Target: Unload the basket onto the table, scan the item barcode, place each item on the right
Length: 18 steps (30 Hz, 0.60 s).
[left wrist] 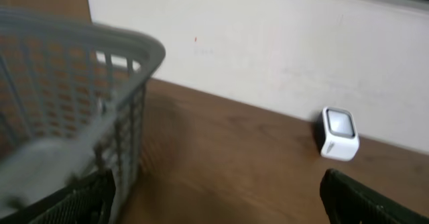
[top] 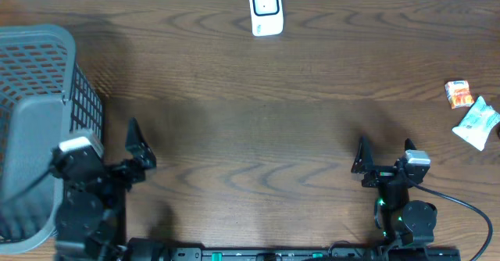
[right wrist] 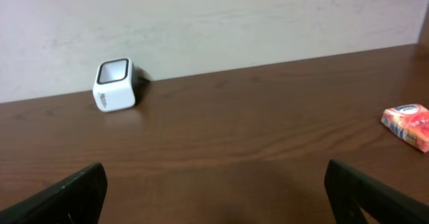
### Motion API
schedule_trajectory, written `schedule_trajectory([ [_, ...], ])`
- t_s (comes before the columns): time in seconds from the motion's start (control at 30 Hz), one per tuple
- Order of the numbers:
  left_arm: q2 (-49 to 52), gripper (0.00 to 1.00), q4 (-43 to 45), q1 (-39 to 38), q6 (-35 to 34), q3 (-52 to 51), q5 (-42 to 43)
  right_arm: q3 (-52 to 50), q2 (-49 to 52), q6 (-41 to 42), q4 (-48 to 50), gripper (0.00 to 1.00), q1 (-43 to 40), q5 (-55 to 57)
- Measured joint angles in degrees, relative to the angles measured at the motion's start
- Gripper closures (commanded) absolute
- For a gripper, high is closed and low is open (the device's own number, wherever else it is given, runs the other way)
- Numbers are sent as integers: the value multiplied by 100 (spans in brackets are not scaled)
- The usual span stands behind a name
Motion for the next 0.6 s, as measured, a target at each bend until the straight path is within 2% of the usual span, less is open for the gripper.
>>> schedule_trajectory([
  [0.23,-1005,2,968,192,-326,-1853,127,0,-7,0,0,1,-2,-2],
  [0.6,-1668,2,2258,225,-446,-3252,133,0,-7,0,2,1,-2,-2],
])
